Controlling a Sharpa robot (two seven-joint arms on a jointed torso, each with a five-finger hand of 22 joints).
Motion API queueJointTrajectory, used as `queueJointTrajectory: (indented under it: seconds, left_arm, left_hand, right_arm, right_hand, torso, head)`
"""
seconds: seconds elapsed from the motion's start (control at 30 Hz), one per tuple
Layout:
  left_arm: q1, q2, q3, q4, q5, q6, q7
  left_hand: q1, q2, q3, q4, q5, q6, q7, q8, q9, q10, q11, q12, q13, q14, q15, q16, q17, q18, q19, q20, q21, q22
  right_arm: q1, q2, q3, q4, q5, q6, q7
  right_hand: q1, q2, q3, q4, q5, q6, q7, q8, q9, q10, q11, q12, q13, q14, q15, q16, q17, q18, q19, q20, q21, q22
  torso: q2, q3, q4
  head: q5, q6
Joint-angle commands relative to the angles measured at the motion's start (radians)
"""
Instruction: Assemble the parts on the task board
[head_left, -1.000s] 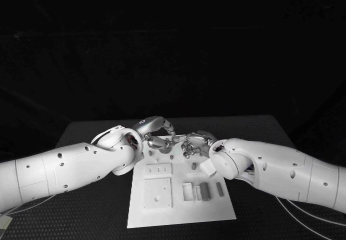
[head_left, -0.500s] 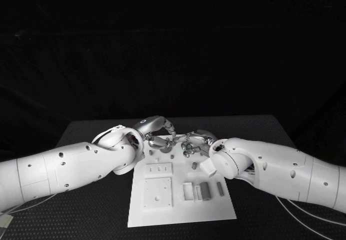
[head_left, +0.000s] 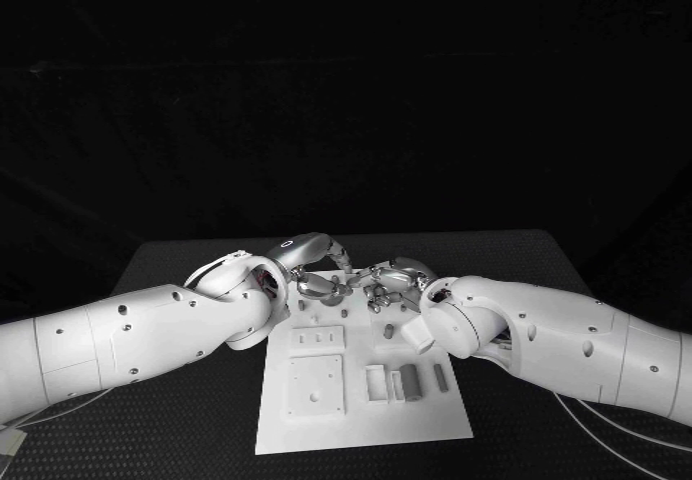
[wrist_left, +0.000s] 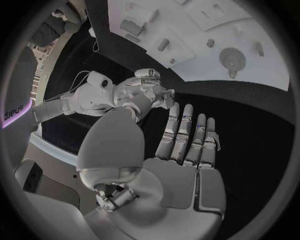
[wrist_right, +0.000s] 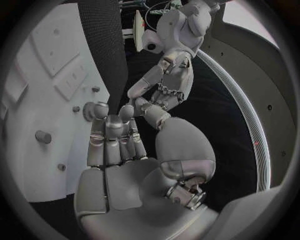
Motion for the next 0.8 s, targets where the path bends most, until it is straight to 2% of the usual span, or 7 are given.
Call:
queueJointTrajectory:
  seconds: [0.03,0.3,0.43,0.57,0.6,0.8]
  left_arm:
    - [0.003,0.002,0.002,0.0,0.004,-0.004,0.008]
    - [0.003,-0.002,0.002,0.003,0.004,-0.001,0.008]
    - [0.002,-0.013,0.002,-0.002,0.026,-0.015,0.031]
    - [0.002,-0.026,0.002,-0.008,0.046,-0.024,0.076]
    - [0.002,-0.031,0.002,-0.011,0.046,-0.022,0.091]
    - [0.002,-0.049,0.002,-0.022,0.037,-0.019,0.194]
  left_hand:
    - [0.005,-0.007,0.005,-0.001,0.004,0.003,0.0,0.006,-0.002,0.002,0.008,0.004,-0.002,-0.001,0.008,-0.005,-0.001,-0.016,0.005,0.002,0.002,0.002]
    - [0.006,-0.008,0.005,-0.001,0.004,0.003,0.001,0.005,-0.002,0.001,0.009,0.004,-0.002,-0.001,0.009,-0.006,-0.001,-0.016,0.005,0.002,0.002,0.002]
    - [0.011,-0.021,0.009,-0.003,0.004,-0.011,0.008,-0.002,-0.006,-0.002,0.012,0.003,-0.005,-0.004,0.012,-0.008,-0.002,-0.016,0.007,0.003,0.002,0.002]
    - [0.029,-0.046,0.019,-0.007,0.004,-0.059,0.03,-0.026,-0.017,-0.004,0.014,0.003,-0.01,-0.004,0.016,-0.009,-0.003,-0.016,0.008,0.004,0.001,0.004]
    - [0.035,-0.054,0.021,-0.01,0.004,-0.078,0.034,-0.035,-0.02,-0.006,0.014,0.002,-0.011,-0.005,0.017,-0.01,-0.003,-0.016,0.007,0.004,0.001,0.004]
    - [0.091,-0.068,0.036,-0.046,0.004,-0.15,0.011,-0.061,-0.026,-0.01,0.017,0.001,-0.017,0.003,0.022,-0.009,-0.002,-0.016,0.006,0.006,0.0,0.003]
  right_arm:
    - [-0.004,-0.002,-0.002,0.001,-0.029,0.021,0.017]
    - [-0.004,-0.009,-0.001,-0.018,-0.039,0.019,0.024]
    - [-0.004,-0.014,0.001,-0.033,-0.056,0.06,0.025]
    - [-0.004,-0.021,0.007,-0.056,-0.09,0.158,0.014]
    - [-0.004,-0.022,0.01,-0.065,-0.103,0.197,0.009]
    - [-0.004,-0.023,0.031,-0.128,-0.175,0.399,-0.021]
  right_hand:
    - [0.013,0.002,0.005,0.0,0.001,0.035,0.014,0.011,0.016,0.006,-0.003,0.005,0.001,0.002,-0.007,0.005,0.002,-0.002,0.007,-0.004,0.006,0.019]
    - [0.015,0.002,0.005,0.0,0.001,0.037,0.013,0.014,0.022,0.009,-0.005,0.008,0.001,0.004,-0.009,0.008,0.003,-0.002,0.009,-0.005,0.009,0.019]
    - [0.016,0.001,0.005,0.0,0.001,0.037,0.012,0.015,0.023,0.01,-0.005,0.009,0.002,0.005,-0.009,0.009,0.003,-0.002,0.01,-0.006,0.011,0.019]
    - [0.016,0.002,0.005,0.0,0.001,0.037,0.012,0.015,0.024,0.011,-0.005,0.009,0.002,0.006,-0.009,0.01,0.003,-0.002,0.01,-0.006,0.011,0.019]
    - [0.016,0.002,0.005,0.0,0.001,0.037,0.012,0.015,0.024,0.011,-0.005,0.009,0.002,0.006,-0.01,0.01,0.003,-0.002,0.01,-0.006,0.011,0.019]
    - [0.015,0.004,0.005,0.0,0.001,0.036,0.012,0.015,0.025,0.011,-0.006,0.009,0.001,0.006,-0.01,0.01,0.003,-0.002,0.01,-0.006,0.011,0.019]
  torso:
    - [0.0,-0.0004,0.0002]
    - [0.0,-0.0003,0.0004]
    - [0.0,-0.0001,-0.0005]
    - [0.0,-0.0002,-0.0004]
    - [0.0,-0.0003,-0.0002]
    - [0.0,-0.0005,-0.0003]
  head:
    - [0.0,0.0]
    - [0.0,-0.001]
    - [0.001,0.0]
    - [0.0,0.001]
    - [-0.001,0.001]
    - [-0.006,0.002]
